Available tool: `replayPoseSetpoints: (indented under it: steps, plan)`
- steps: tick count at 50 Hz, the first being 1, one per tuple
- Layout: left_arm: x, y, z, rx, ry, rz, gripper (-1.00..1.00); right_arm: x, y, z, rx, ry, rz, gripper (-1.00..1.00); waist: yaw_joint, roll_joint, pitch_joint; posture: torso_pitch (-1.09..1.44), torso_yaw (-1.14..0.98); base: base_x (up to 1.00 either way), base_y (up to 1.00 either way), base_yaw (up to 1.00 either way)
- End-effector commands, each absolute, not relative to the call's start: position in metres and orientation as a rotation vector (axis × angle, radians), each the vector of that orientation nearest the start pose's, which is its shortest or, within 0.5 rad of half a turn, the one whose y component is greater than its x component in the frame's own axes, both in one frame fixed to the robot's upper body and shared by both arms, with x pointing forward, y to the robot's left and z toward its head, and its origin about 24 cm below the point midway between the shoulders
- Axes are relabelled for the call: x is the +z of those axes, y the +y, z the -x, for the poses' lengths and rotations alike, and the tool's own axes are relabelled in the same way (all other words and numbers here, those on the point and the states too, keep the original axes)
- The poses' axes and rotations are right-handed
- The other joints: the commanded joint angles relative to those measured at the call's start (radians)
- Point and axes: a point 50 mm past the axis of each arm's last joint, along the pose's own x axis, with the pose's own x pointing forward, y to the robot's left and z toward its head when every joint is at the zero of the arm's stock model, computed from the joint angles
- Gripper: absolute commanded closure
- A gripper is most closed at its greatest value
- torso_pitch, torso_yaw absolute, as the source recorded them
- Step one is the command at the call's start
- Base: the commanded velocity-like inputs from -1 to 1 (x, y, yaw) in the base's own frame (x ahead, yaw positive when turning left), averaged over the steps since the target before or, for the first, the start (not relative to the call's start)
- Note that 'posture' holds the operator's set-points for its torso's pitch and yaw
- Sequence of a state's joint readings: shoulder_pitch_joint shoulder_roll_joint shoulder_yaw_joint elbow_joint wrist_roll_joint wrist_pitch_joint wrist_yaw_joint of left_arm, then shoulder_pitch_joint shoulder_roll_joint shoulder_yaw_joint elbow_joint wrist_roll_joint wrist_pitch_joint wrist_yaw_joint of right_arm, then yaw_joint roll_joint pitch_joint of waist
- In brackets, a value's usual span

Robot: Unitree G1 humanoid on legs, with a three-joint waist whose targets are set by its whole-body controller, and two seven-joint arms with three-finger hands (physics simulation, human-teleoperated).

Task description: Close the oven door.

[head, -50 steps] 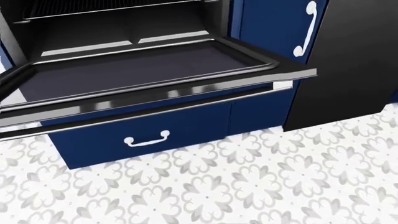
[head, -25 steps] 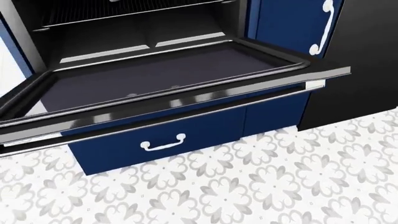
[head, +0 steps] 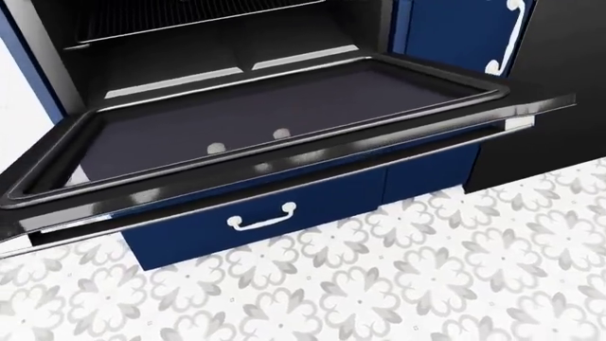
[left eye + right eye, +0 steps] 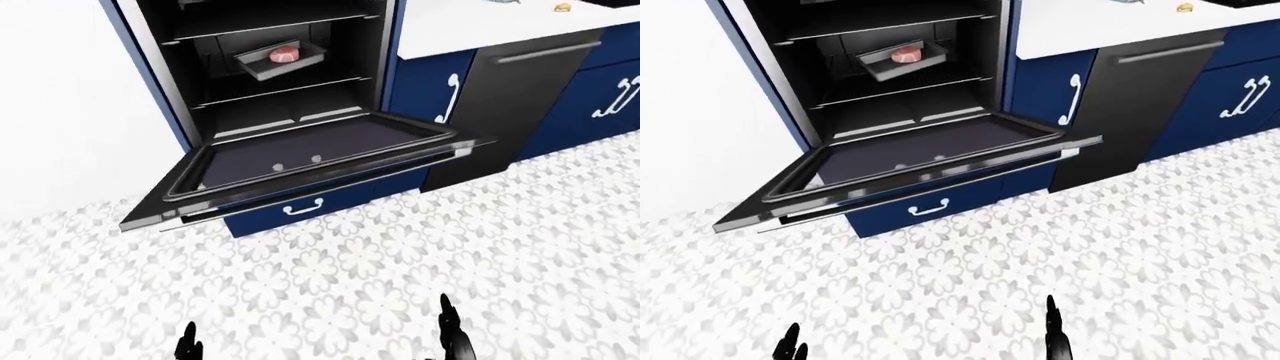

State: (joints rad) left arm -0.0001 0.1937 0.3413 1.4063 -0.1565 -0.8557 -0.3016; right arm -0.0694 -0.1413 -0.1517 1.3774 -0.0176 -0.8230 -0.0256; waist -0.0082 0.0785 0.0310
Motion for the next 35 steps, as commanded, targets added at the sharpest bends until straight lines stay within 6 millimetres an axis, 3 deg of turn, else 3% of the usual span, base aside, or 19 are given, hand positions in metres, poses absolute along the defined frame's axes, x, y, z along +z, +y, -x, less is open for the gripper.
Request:
replayPoseSetpoints:
  steps: [1, 3, 4, 5, 10, 13, 15, 16, 17, 18, 21, 25, 28, 29, 30, 31, 32, 35]
  plan:
    - [-0.115, 0.255, -0.115, 0.230, 0.431, 0.033, -1.00, -0.114, -0.220, -0.150, -0.184, 0.419, 0.123, -1.00, 0.005, -0.003, -0.010, 0.00, 0.00, 0.00, 0.27, 0.00]
    - [-0.115, 0.254, -0.114, 0.230, 0.430, 0.032, -1.00, -0.114, -0.220, -0.150, -0.183, 0.418, 0.124, -1.00, 0.007, -0.015, 0.001, 0.00, 0.00, 0.00, 0.25, 0.00]
    - [-0.116, 0.253, -0.113, 0.230, 0.430, 0.032, -1.00, -0.109, -0.236, -0.162, -0.183, 0.430, 0.118, -1.00, 0.007, -0.024, -0.004, 0.00, 0.00, 0.00, 0.25, 0.00]
    - [-0.116, 0.253, -0.113, 0.229, 0.430, 0.032, -1.00, -0.108, -0.240, -0.165, -0.182, 0.432, 0.117, -1.00, 0.006, -0.033, -0.003, 0.00, 0.00, 0.00, 0.26, 0.00]
    - [-0.115, 0.254, -0.114, 0.229, 0.431, 0.033, -1.00, -0.107, -0.242, -0.167, -0.182, 0.431, 0.116, -1.00, 0.001, -0.082, -0.002, 0.00, 0.00, 0.00, 0.26, 0.00]
    - [-0.115, 0.254, -0.115, 0.229, 0.431, 0.033, -1.00, -0.107, -0.242, -0.166, -0.183, 0.430, 0.119, -1.00, 0.001, -0.122, -0.002, 0.00, 0.00, 0.00, 0.26, 0.00]
    - [-0.115, 0.254, -0.115, 0.229, 0.430, 0.034, -1.00, -0.107, -0.242, -0.167, -0.182, 0.429, 0.117, -1.00, -0.001, -0.167, -0.009, 0.00, 0.00, 0.00, 0.25, 0.00]
    - [-0.115, 0.254, -0.115, 0.228, 0.430, 0.033, -1.00, -0.107, -0.242, -0.168, -0.182, 0.429, 0.117, -1.00, -0.003, -0.177, -0.008, 0.00, 0.00, 0.00, 0.26, 0.00]
    - [-0.115, 0.254, -0.115, 0.228, 0.430, 0.034, -1.00, -0.107, -0.242, -0.168, -0.182, 0.429, 0.116, -1.00, -0.013, -0.132, -0.006, 0.00, 0.00, 0.00, 0.26, 0.00]
    - [-0.115, 0.254, -0.115, 0.228, 0.431, 0.034, -1.00, -0.107, -0.238, -0.164, -0.186, 0.417, 0.133, -1.00, -0.006, -0.146, -0.009, 0.00, 0.00, 0.00, 0.26, 0.00]
    - [-0.115, 0.254, -0.115, 0.228, 0.431, 0.034, -1.00, -0.110, -0.230, -0.158, -0.186, 0.411, 0.139, -1.00, -0.008, -0.135, -0.015, 0.00, 0.00, 0.00, 0.25, 0.00]
    - [-0.115, 0.254, -0.115, 0.230, 0.431, 0.034, -1.00, -0.111, -0.230, -0.158, -0.182, 0.420, 0.126, -1.00, -0.006, -0.089, -0.001, 0.00, 0.00, 0.00, 0.26, 0.00]
    - [-0.115, 0.254, -0.115, 0.229, 0.430, 0.034, -1.00, -0.110, -0.231, -0.159, -0.181, 0.419, 0.124, -1.00, -0.006, -0.024, -0.003, 0.00, 0.00, 0.00, 0.26, 0.00]
    - [-0.115, 0.254, -0.115, 0.229, 0.430, 0.035, -1.00, -0.111, -0.230, -0.159, -0.181, 0.420, 0.125, -1.00, -0.004, 0.014, -0.014, 0.00, 0.00, 0.00, 0.26, 0.00]
    - [-0.115, 0.254, -0.115, 0.228, 0.430, 0.034, -1.00, -0.111, -0.230, -0.158, -0.181, 0.420, 0.124, -1.00, -0.010, 0.024, -0.029, 0.00, 0.00, 0.00, 0.27, 0.00]
    - [-0.115, 0.254, -0.115, 0.228, 0.430, 0.034, -1.00, -0.111, -0.230, -0.158, -0.181, 0.420, 0.124, -1.00, 0.005, -0.006, -0.012, 0.00, 0.00, 0.00, 0.25, 0.00]
    - [-0.115, 0.254, -0.115, 0.229, 0.431, 0.035, -1.00, -0.111, -0.230, -0.158, -0.181, 0.420, 0.125, -1.00, 0.002, -0.005, -0.002, 0.00, 0.00, 0.00, 0.26, 0.00]
    - [-0.115, 0.254, -0.115, 0.228, 0.431, 0.035, -1.00, -0.111, -0.229, -0.158, -0.181, 0.419, 0.125, -1.00, 0.005, -0.035, -0.006, 0.00, 0.00, 0.00, 0.26, 0.00]
